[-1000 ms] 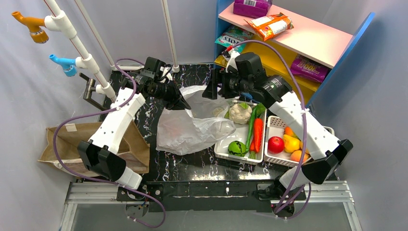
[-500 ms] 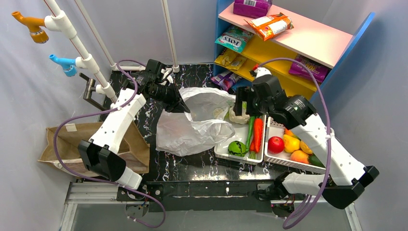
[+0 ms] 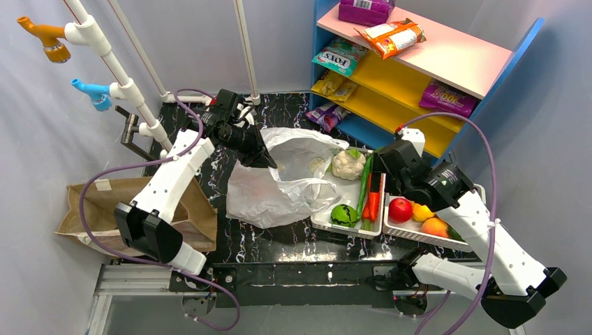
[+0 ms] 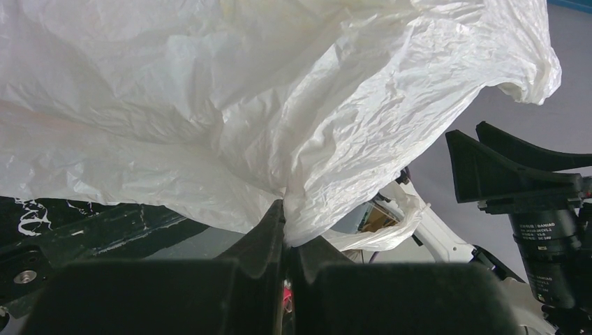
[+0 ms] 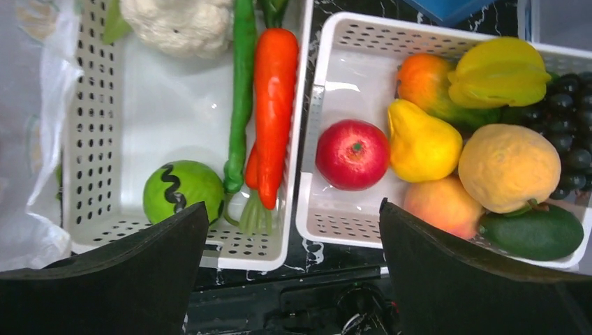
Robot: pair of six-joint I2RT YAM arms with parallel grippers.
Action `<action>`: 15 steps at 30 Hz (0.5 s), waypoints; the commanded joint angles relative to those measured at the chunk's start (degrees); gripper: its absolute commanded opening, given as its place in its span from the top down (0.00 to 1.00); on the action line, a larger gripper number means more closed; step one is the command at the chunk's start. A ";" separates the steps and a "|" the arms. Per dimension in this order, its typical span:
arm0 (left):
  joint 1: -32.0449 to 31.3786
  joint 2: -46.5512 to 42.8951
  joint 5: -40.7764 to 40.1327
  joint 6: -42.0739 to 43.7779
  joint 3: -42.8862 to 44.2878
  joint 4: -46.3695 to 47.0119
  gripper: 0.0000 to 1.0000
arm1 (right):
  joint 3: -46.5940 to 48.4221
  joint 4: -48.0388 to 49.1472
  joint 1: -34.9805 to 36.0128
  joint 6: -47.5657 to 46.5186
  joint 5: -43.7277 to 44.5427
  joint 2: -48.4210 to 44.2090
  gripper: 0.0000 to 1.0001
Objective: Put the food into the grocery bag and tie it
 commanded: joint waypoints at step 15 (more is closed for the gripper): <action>-2.44 2.52 1.20 0.82 2.57 -2.06 1.00 | -15.39 0.68 -19.45 4.74 -13.95 -1.52 0.02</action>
